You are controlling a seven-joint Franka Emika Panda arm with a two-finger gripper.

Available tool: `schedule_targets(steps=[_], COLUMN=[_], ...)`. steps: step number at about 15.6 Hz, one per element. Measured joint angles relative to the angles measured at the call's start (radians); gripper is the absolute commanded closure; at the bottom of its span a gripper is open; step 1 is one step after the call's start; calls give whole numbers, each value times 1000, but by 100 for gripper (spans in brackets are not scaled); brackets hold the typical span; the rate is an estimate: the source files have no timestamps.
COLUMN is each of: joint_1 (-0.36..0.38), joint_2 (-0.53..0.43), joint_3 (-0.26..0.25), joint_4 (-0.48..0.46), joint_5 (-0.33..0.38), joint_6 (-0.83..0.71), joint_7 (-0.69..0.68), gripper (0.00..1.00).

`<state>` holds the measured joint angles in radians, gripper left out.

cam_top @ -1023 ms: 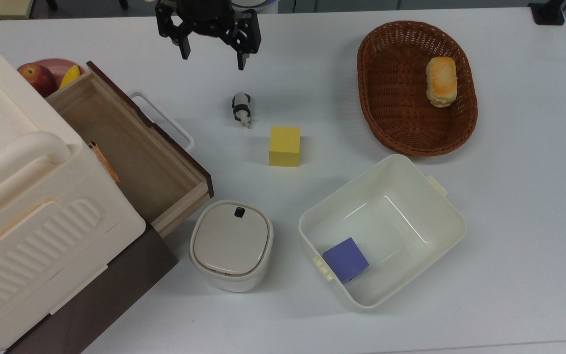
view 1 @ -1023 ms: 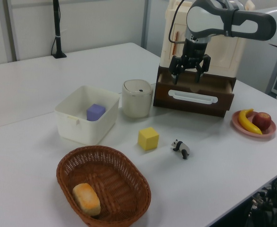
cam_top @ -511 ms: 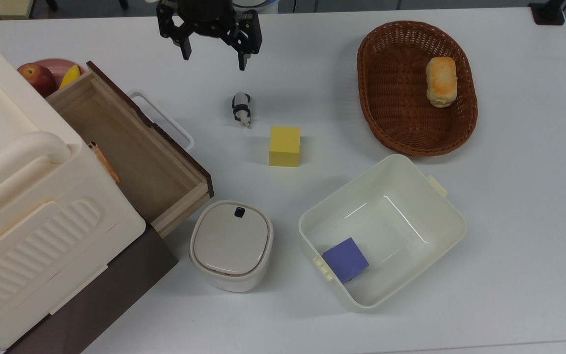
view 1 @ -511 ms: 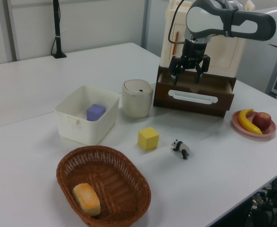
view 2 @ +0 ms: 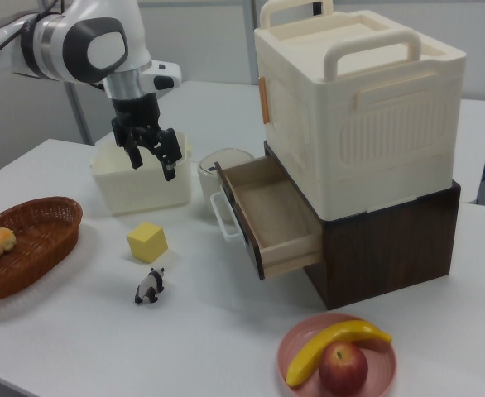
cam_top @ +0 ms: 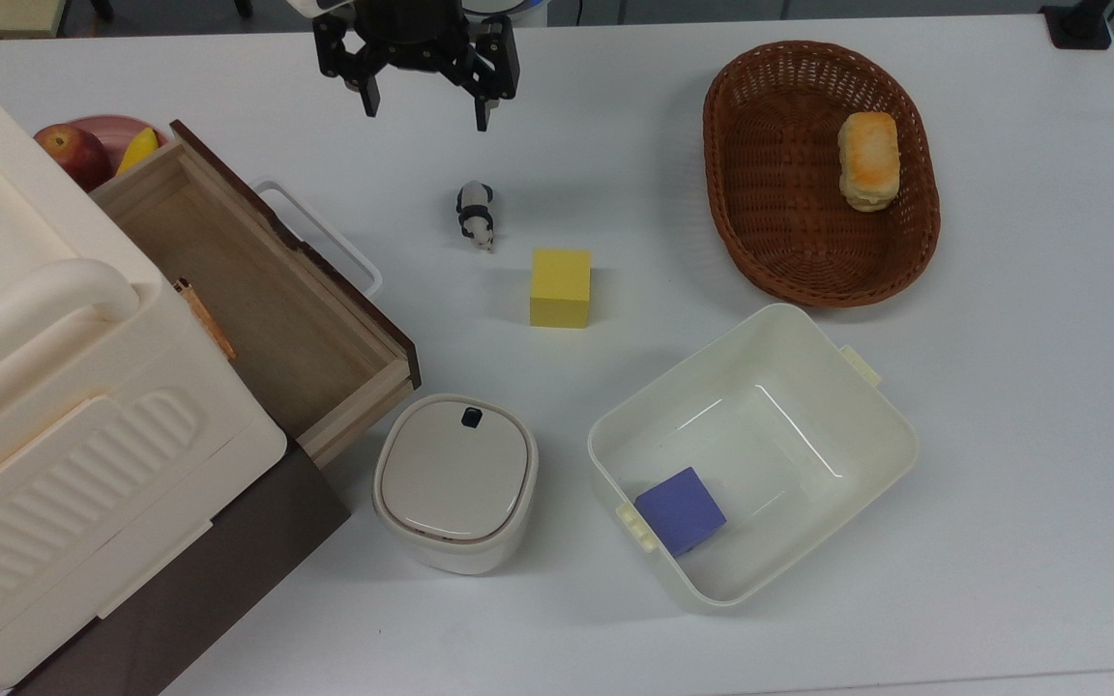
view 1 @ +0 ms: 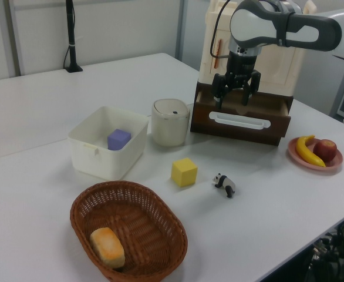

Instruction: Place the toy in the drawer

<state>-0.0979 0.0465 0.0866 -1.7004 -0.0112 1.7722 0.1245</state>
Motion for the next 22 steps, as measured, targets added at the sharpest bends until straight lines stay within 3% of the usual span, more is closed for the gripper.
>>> schedule_targets(steps=[8, 13, 18, 22], joint_1=[28, 79, 120, 149], joint_2=[9, 15, 33, 80], joint_3=[7, 8, 9, 9], joint_4=[-46, -123, -205, -226], joint_5=[0, 0, 0, -3], joint_6=[-46, -43, 92, 115], joint_7=[-159, -160, -106, -103], gripper=[0, 0, 0, 3])
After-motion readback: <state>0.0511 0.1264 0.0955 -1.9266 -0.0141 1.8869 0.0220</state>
